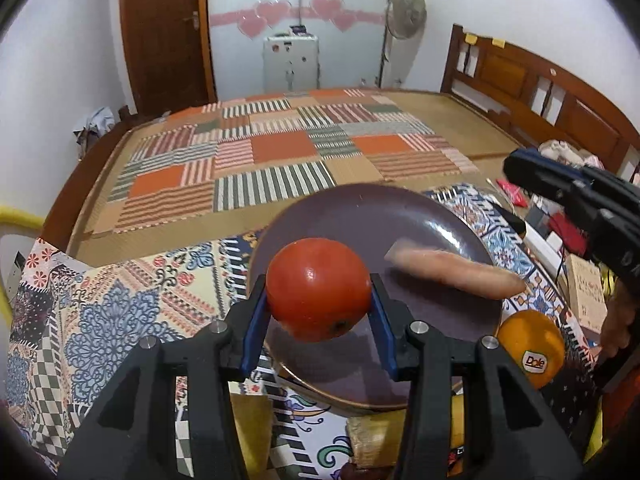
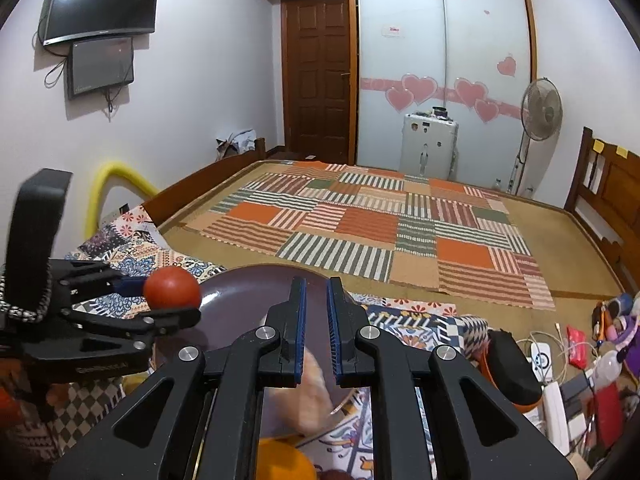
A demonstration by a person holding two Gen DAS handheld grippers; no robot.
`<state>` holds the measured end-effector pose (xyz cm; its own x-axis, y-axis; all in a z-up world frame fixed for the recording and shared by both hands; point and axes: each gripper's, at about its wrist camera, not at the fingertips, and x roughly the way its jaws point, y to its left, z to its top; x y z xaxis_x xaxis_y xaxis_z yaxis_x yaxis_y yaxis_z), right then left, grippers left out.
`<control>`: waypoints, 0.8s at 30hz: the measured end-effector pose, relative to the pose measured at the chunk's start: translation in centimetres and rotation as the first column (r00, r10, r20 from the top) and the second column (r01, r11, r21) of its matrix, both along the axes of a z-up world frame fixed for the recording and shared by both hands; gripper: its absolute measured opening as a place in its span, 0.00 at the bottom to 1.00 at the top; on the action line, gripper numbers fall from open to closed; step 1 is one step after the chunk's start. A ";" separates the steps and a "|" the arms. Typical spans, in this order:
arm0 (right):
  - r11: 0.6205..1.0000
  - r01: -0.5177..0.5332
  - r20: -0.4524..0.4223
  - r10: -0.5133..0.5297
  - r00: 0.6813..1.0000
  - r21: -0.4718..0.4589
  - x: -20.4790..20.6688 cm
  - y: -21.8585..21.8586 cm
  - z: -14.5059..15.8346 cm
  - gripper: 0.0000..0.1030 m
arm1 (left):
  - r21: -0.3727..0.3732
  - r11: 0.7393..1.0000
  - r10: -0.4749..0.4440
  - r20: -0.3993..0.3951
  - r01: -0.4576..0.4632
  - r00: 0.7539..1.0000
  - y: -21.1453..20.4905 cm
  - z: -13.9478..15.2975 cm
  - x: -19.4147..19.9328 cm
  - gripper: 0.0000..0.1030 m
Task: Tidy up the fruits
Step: 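Carry tomato and pomelo onto the purple plate and open both tools, then move left tool to the yellow cylinder while right tool reaches a large orange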
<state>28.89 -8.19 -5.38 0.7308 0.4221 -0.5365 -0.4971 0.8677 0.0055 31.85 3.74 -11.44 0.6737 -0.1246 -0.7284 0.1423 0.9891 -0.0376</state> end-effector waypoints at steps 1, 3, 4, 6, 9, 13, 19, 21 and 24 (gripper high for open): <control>1.000 0.000 -0.003 0.000 1.000 -0.002 0.0 0.0 -0.1 0.09 | 0.000 1.000 -0.004 -0.012 0.004 1.000 -0.1 -0.2 0.2 0.45; 1.000 -0.002 -0.006 0.002 1.000 -0.003 0.0 0.1 -0.4 0.10 | -0.001 1.000 -0.006 -0.033 0.006 0.999 -0.3 -0.5 0.4 0.45; 1.000 -0.002 -0.009 0.002 1.000 -0.003 0.0 0.0 -0.5 0.11 | -0.003 1.000 -0.010 -0.042 0.009 0.999 -0.5 -0.6 0.5 0.45; 1.000 0.000 -0.010 0.000 1.000 -0.009 -0.2 0.0 -0.8 0.13 | -0.003 1.000 -0.014 -0.057 0.013 0.998 -0.6 -0.8 0.8 0.45; 1.000 0.004 -0.005 -0.004 1.000 -0.021 -0.5 -0.1 -1.0 0.17 | 0.000 1.000 -0.020 -0.073 0.020 0.997 -0.9 -1.2 1.0 0.46; 1.000 0.005 -0.002 -0.005 1.000 -0.018 -0.8 -0.2 -1.2 0.25 | 0.012 1.000 -0.013 -0.044 0.013 0.999 -1.1 -0.7 0.7 0.56; 1.000 0.009 0.015 -0.008 1.000 -0.016 -1.7 -0.6 -0.8 0.34 | 0.012 1.000 -0.006 0.015 0.006 1.000 -0.6 0.9 -0.6 0.60; 1.000 0.010 0.024 -0.010 1.000 -0.010 -2.1 -0.7 -0.7 0.41 | 0.009 1.000 -0.001 0.032 0.001 0.999 -0.3 1.5 -1.3 0.60; 1.000 0.013 0.040 -0.013 0.999 0.000 -2.9 -0.9 -0.5 0.48 | 0.010 1.000 0.012 0.069 -0.013 0.998 0.5 2.5 -2.8 0.60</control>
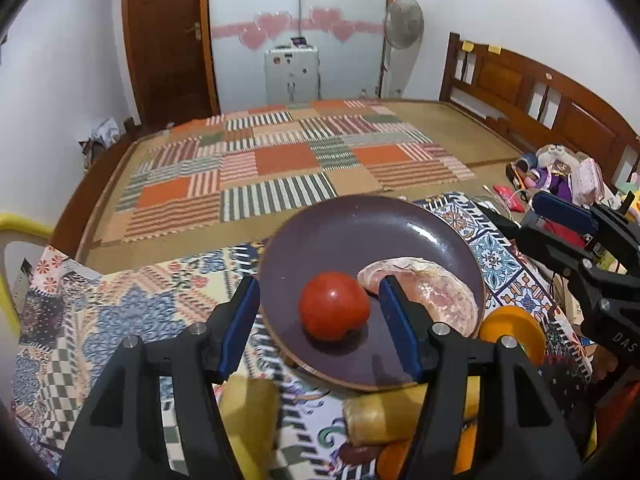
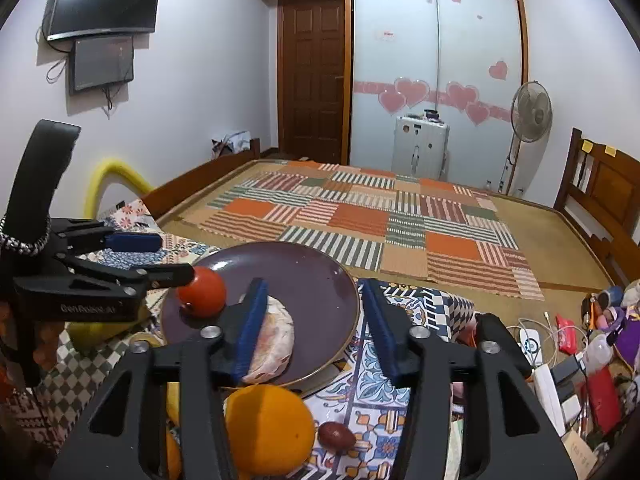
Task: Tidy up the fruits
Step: 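Move left tool to the yellow cylinder while right tool reaches a large orange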
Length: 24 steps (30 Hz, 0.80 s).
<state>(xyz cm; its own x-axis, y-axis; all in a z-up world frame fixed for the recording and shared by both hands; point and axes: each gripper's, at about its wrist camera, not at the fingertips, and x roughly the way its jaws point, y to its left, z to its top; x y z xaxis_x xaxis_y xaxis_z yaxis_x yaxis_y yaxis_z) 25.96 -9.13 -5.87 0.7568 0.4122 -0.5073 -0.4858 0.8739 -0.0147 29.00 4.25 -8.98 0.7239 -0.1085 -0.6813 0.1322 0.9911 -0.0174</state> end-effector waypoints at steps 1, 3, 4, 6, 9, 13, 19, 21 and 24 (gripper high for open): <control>1.000 0.001 0.007 -0.001 1.000 -0.003 -0.3 -0.1 0.0 0.48 | 0.001 1.000 0.004 0.010 -0.004 1.000 0.4 0.3 -0.5 0.60; 1.000 0.000 0.016 0.000 1.000 -0.005 -0.9 0.0 0.1 0.49 | 0.003 1.000 0.015 0.025 -0.015 1.000 1.1 0.8 -1.5 0.60; 1.000 0.000 0.019 0.000 1.000 -0.004 -1.2 0.0 0.1 0.50 | 0.002 1.000 0.019 0.031 -0.019 0.999 1.4 1.0 -1.8 0.60; 1.000 -0.001 0.026 0.001 1.000 -0.003 -1.8 0.0 0.0 0.54 | -0.001 1.000 0.027 0.039 -0.027 0.999 2.1 1.3 -2.7 0.60; 1.000 -0.003 0.024 0.003 1.000 0.004 -2.5 -0.1 -0.3 0.55 | -0.002 0.999 0.041 0.042 -0.041 0.998 3.1 1.4 -4.0 0.60; 1.000 -0.004 -0.007 0.004 1.000 0.018 -3.5 -0.2 -1.5 0.55 | 0.006 0.999 0.050 0.030 -0.050 0.998 4.0 0.8 -5.5 0.60; 1.000 0.004 -0.047 -0.003 0.999 0.013 -4.5 -0.2 -3.3 0.55 | 0.004 0.998 0.061 -0.019 -0.061 0.998 5.6 -1.3 -6.7 0.60; 1.000 0.013 -0.062 -0.012 0.998 0.019 -4.4 -0.5 -3.8 0.55 | -0.001 0.998 0.062 -0.038 -0.062 0.997 5.9 -2.0 -6.8 0.60; 0.999 0.016 -0.089 -0.013 0.996 0.031 -4.1 -0.8 -4.4 0.55 | -0.010 0.998 0.060 -0.063 -0.061 0.996 6.0 -2.9 -6.8 0.60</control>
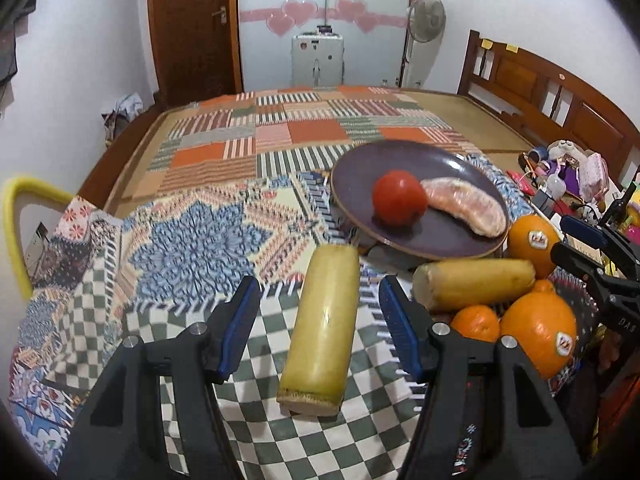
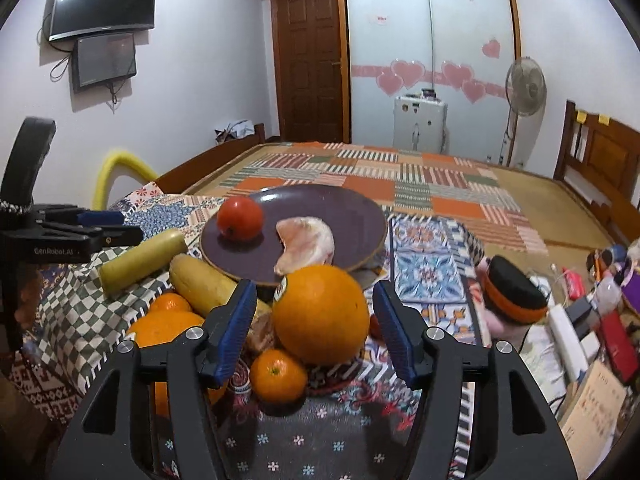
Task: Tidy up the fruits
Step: 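Move left tool to the yellow cylinder while right tool reaches a large orange, then grasp and lift the yellow cylinder with left tool while right tool lifts the orange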
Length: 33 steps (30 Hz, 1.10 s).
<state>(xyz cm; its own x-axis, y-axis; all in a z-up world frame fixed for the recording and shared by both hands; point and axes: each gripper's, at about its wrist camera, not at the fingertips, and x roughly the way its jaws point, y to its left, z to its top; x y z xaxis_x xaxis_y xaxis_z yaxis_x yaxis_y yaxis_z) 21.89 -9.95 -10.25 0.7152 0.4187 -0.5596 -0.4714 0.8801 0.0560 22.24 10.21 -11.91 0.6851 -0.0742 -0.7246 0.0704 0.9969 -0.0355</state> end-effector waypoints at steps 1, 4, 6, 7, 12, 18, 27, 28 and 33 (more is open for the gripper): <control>1.000 0.001 -0.005 -0.001 1.000 -0.001 0.2 0.0 -0.1 0.55 | -0.001 1.000 -0.002 -0.006 0.002 1.000 0.0 -0.3 0.1 0.58; 1.000 -0.003 -0.013 0.003 1.000 -0.004 0.3 0.2 -0.4 0.55 | -0.001 1.000 -0.011 -0.021 0.011 1.000 -0.2 -1.1 0.2 0.54; 1.000 -0.006 -0.017 0.006 1.000 -0.005 0.4 0.3 -0.5 0.55 | -0.002 1.000 -0.019 -0.031 0.019 0.999 -0.5 -1.5 0.5 0.49; 1.000 -0.006 -0.019 0.006 1.000 -0.005 0.4 0.4 -0.6 0.55 | -0.001 1.000 -0.024 -0.037 0.024 0.999 -0.6 -1.7 0.6 0.48; 1.000 -0.002 -0.030 0.002 1.000 -0.007 0.6 0.8 -0.9 0.52 | 0.006 0.999 -0.039 -0.058 0.039 0.998 -1.0 -2.5 1.5 0.43; 1.000 -0.002 -0.030 0.002 1.000 -0.001 0.3 0.6 -0.9 0.50 | 0.002 0.999 -0.038 -0.076 0.038 0.996 -1.1 -2.9 2.7 0.40; 1.000 0.003 -0.016 -0.003 1.000 0.000 0.0 0.4 -0.3 0.43 | -0.004 1.000 -0.026 -0.078 0.025 0.997 -1.1 -2.9 3.0 0.38; 1.000 -0.004 -0.026 0.004 1.000 0.010 0.1 0.2 -0.3 0.43 | -0.007 1.000 -0.024 -0.075 0.023 0.997 -1.1 -2.9 2.8 0.38; 0.999 -0.008 -0.043 0.010 0.999 0.033 0.2 -0.2 -0.3 0.42 | -0.023 1.000 -0.016 -0.040 0.015 0.999 -0.9 -1.7 1.6 0.38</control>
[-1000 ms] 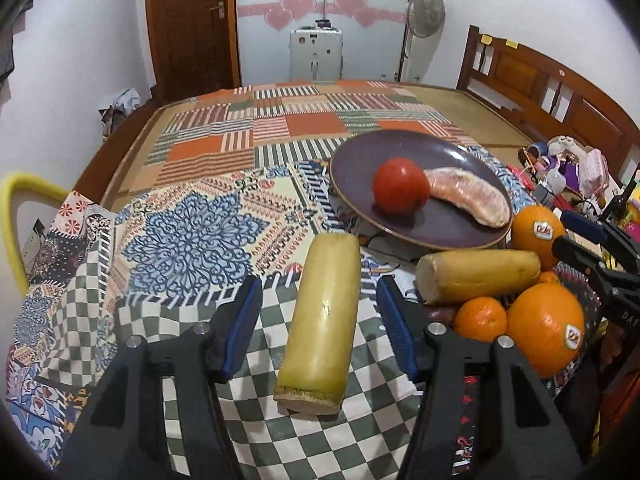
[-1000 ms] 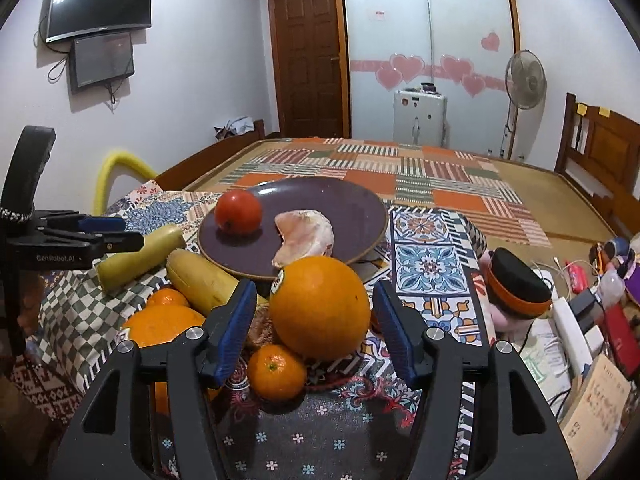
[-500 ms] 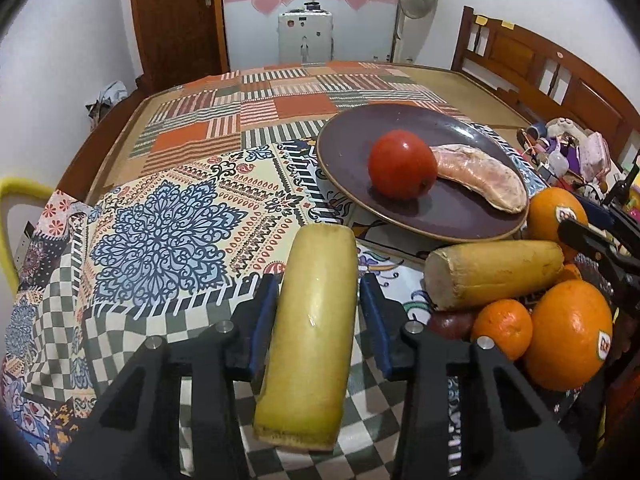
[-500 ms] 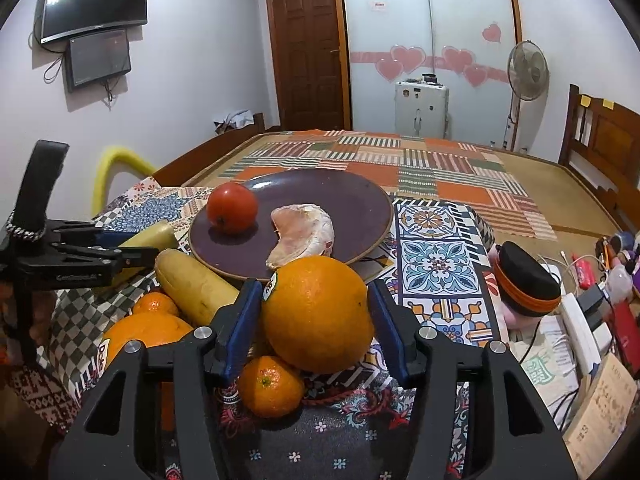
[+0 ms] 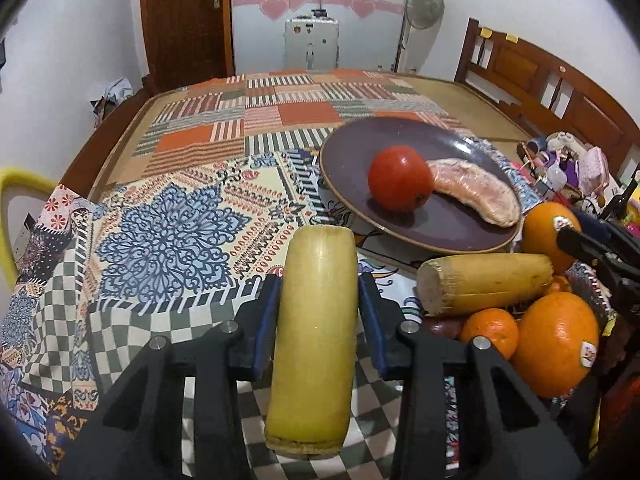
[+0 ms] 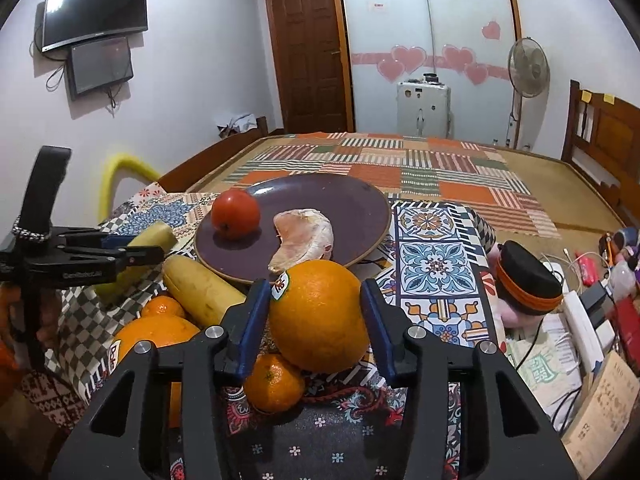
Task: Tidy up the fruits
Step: 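Grasp and lift the yellow cylinder with left tool while right tool lifts the orange, then lower yellow cylinder and orange onto the purple plate and open both tools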
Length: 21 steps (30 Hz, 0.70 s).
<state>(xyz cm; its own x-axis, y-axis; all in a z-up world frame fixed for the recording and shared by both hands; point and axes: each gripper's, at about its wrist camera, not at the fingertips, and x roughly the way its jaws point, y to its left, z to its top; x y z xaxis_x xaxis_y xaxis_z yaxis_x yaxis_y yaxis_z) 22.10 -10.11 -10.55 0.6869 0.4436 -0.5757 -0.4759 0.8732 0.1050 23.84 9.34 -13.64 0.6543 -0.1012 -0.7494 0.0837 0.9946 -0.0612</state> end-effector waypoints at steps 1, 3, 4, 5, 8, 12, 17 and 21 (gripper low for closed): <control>1.000 -0.002 0.000 0.002 1.000 0.000 0.0 0.0 0.0 0.42 | 0.002 1.000 -0.001 0.011 0.001 1.000 0.0 0.4 -0.3 0.38; 1.000 -0.005 0.004 0.005 1.000 0.001 -0.3 0.1 0.2 0.42 | 0.003 1.000 -0.004 0.032 0.003 0.999 -0.2 1.2 -1.0 0.37; 1.000 -0.005 0.009 0.005 1.000 0.003 -0.4 0.1 0.4 0.42 | 0.005 1.000 -0.005 0.041 0.005 0.999 -0.2 1.6 -1.3 0.37; 1.000 -0.006 0.011 0.006 1.000 0.004 -0.3 0.2 0.5 0.42 | 0.007 1.000 -0.006 0.054 0.006 0.999 -0.2 2.0 -1.7 0.37; 1.000 -0.011 0.024 0.011 1.000 0.014 -0.5 0.3 1.1 0.42 | 0.007 1.000 -0.010 0.085 0.010 0.996 -0.4 3.2 -2.5 0.37; 1.000 -0.013 0.054 0.012 0.998 0.018 -0.7 0.4 2.1 0.41 | -0.002 1.000 -0.014 0.116 0.015 0.993 -0.6 4.4 -3.1 0.36; 1.000 -0.010 0.092 0.008 0.996 0.022 -0.5 0.4 3.3 0.41 | -0.027 0.999 -0.015 0.137 0.019 0.990 -0.6 5.3 -3.1 0.36; 1.000 -0.004 0.119 0.001 0.993 0.027 0.2 0.4 4.0 0.41 | -0.044 0.999 -0.017 0.163 0.024 0.986 -0.9 6.1 -2.7 0.36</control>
<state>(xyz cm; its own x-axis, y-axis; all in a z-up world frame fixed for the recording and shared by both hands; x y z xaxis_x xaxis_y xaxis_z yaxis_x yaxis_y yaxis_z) 22.31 -9.69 -6.53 0.7488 0.4594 -0.4777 -0.4884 0.8697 0.0708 21.12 8.42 -7.50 0.7647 -0.1474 -0.6273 0.1164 0.9891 -0.0905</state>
